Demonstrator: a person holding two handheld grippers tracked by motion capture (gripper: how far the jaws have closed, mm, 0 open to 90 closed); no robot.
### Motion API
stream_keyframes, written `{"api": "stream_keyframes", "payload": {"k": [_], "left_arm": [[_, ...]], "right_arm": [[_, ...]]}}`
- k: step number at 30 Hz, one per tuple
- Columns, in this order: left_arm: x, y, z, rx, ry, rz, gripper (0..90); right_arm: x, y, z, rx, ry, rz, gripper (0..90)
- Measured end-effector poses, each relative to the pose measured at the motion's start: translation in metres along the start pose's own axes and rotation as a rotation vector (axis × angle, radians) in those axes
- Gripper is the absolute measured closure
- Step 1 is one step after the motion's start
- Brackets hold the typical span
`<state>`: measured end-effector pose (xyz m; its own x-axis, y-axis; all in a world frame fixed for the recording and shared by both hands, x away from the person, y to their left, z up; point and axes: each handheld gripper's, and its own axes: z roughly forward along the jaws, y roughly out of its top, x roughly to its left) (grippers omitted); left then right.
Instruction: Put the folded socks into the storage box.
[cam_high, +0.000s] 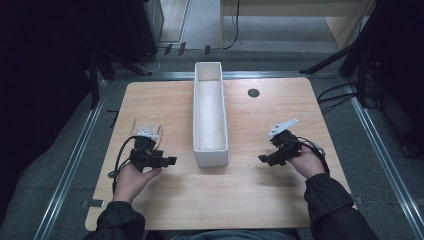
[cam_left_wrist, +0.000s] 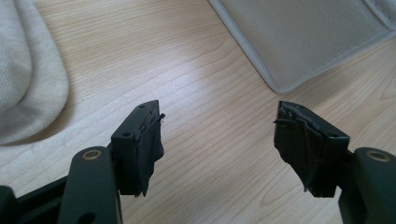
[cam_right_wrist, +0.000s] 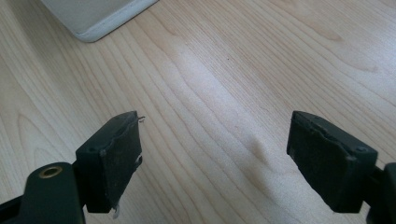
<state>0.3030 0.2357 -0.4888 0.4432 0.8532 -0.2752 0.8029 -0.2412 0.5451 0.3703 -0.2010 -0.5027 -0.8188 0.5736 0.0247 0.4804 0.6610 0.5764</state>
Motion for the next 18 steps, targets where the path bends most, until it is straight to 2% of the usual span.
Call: {"api": "stream_keyframes", "payload": {"k": [18], "left_arm": [[0.017,0.005,-0.005,0.014,0.03,-0.003,32.1]], "right_arm": [[0.002,-0.001,0.002,0.02,0.0,-0.012,17.9]]}}
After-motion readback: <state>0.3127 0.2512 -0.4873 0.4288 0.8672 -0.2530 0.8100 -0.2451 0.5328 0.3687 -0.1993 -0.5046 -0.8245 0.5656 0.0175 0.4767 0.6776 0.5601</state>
